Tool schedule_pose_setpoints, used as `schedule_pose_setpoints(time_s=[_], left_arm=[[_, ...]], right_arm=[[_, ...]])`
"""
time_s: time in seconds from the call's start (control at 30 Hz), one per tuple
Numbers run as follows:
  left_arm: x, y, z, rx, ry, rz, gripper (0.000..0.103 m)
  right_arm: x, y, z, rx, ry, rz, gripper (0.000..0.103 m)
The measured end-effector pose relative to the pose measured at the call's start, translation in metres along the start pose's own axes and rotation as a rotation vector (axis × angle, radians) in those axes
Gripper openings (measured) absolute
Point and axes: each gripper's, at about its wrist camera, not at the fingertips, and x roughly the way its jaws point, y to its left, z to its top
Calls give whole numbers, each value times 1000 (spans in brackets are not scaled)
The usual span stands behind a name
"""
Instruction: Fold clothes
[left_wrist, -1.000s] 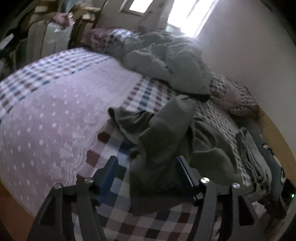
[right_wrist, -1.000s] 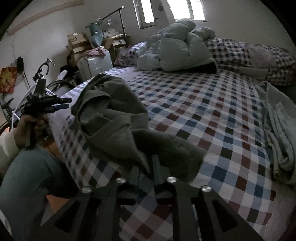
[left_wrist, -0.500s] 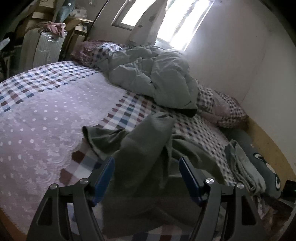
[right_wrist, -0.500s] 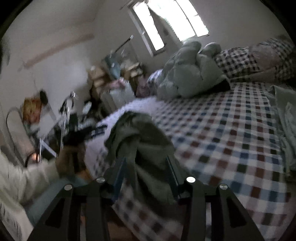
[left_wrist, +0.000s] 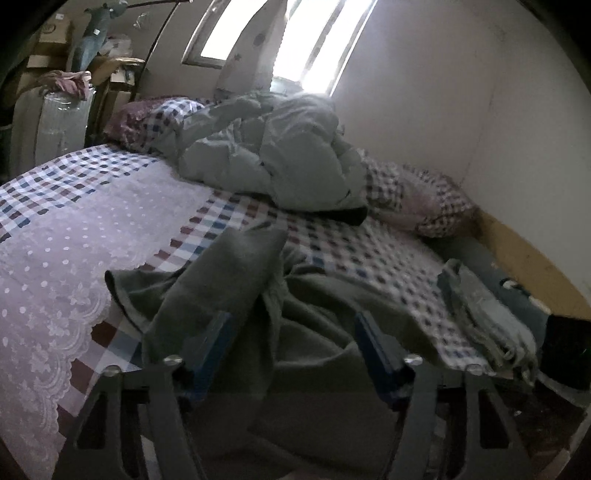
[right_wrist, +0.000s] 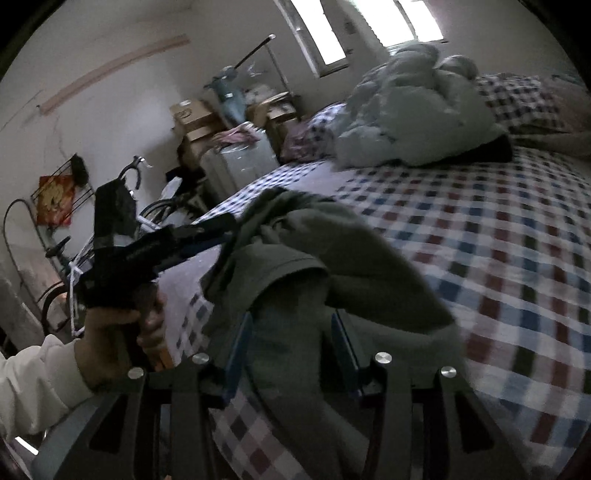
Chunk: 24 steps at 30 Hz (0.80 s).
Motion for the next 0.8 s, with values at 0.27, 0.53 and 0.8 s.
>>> schedule_pose_setpoints(time_s=[0.27, 0.53, 0.8], left_arm=[[4, 27, -5, -83, 31, 79, 13], [-20, 70, -5, -230, -47, 142, 2], [-38, 109, -9, -334, -71, 56, 3]], right_arm=[[40, -2, 6, 72, 13, -8, 49], [62, -11, 7, 121, 42, -18, 54], [67, -15, 10, 146, 31, -32, 56]])
